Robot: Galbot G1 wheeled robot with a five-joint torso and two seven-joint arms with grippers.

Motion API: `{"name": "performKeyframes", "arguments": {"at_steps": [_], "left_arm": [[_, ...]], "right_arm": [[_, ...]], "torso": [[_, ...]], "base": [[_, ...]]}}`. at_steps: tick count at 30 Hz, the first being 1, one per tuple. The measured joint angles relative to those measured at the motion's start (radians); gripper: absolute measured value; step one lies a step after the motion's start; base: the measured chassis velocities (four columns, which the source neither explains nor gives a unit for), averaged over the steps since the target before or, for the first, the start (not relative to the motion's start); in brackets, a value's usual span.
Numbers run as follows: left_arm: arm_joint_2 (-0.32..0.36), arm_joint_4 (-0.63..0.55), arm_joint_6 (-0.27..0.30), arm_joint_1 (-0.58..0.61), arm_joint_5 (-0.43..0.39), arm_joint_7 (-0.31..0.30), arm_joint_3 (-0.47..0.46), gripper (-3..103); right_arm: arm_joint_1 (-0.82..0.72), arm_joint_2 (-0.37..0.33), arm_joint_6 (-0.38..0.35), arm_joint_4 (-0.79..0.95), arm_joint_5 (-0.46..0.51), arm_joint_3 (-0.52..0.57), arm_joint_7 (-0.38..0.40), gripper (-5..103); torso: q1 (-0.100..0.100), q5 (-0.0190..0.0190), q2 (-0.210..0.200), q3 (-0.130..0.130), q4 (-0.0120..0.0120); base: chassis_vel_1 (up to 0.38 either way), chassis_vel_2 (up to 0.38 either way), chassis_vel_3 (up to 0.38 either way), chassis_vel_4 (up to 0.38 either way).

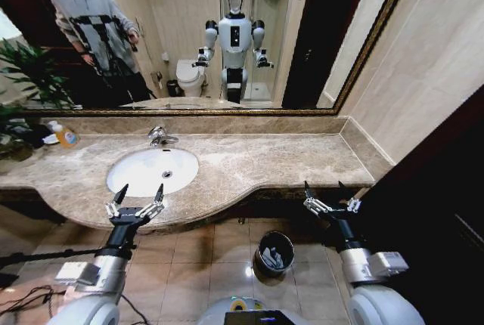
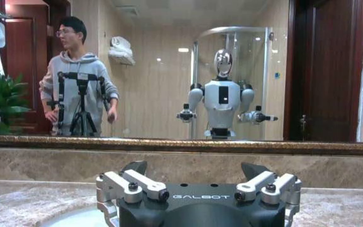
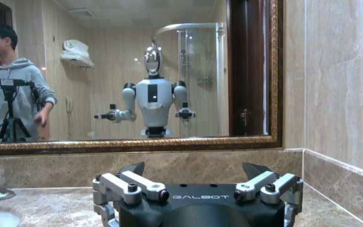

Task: Pick up the trash from the sink and place it in the trash bin.

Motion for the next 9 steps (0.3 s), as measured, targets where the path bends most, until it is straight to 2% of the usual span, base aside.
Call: {"name": "performKeyframes", "arguments": {"at_steps": [9], "left_arm": [[0.0,0.0,0.0,0.0,0.0,0.0,0.0,100]], "right_arm": [[0.0,0.0,0.001,-0.001,0.0,0.0,0.0,100]], "torso": [[0.0,0.0,0.0,0.0,0.0]], "base": [[0.0,0.0,0.0,0.0]]}}
